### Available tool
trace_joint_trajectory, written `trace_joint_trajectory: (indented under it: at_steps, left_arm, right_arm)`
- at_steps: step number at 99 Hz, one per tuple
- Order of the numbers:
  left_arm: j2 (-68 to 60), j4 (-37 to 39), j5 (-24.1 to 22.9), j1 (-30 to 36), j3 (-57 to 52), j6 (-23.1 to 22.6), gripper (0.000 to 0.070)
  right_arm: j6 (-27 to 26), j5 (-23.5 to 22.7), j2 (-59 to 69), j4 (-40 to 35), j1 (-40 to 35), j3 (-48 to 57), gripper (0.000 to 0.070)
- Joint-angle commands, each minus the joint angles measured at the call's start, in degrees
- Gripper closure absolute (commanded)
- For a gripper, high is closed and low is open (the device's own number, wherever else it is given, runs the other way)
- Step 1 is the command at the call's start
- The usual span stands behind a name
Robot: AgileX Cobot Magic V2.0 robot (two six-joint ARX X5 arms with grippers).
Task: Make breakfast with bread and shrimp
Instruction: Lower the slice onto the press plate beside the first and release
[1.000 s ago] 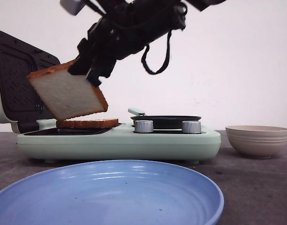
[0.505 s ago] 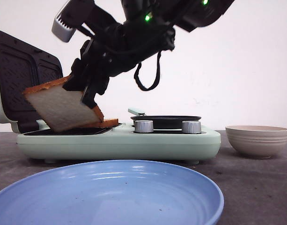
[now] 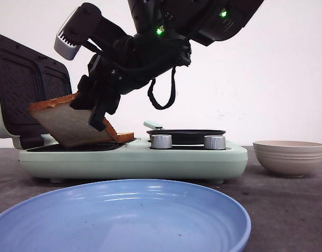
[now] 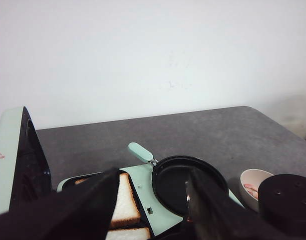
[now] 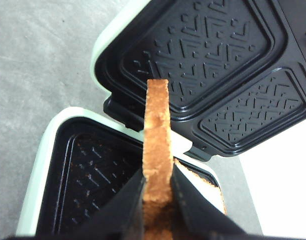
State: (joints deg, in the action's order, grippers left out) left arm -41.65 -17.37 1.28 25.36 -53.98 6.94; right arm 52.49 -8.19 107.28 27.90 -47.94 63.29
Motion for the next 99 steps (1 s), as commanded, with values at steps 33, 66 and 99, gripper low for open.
trace_joint_trajectory:
  at_steps: [33,66,99]
  left_arm:
    - [-0.2,0.7,-0.2,0.1,-0.6,-0.4,0.0469]
    - [-0.2,0.7,-0.2,0.1,-0.6,-0.4,0.0468]
    - [-0.2,0.7,-0.2,0.1,-0.6,-0.4,0.0468]
  right_arm:
    - [-5.2,3.8,1.7,-3.2,0.0,1.2,0.0471]
    - [-9.7,3.7,1.7,-6.0,0.2,1.2,0.0347]
    - [-14.0,2.5,1.7,-9.6,0.2,1.2,0.0347]
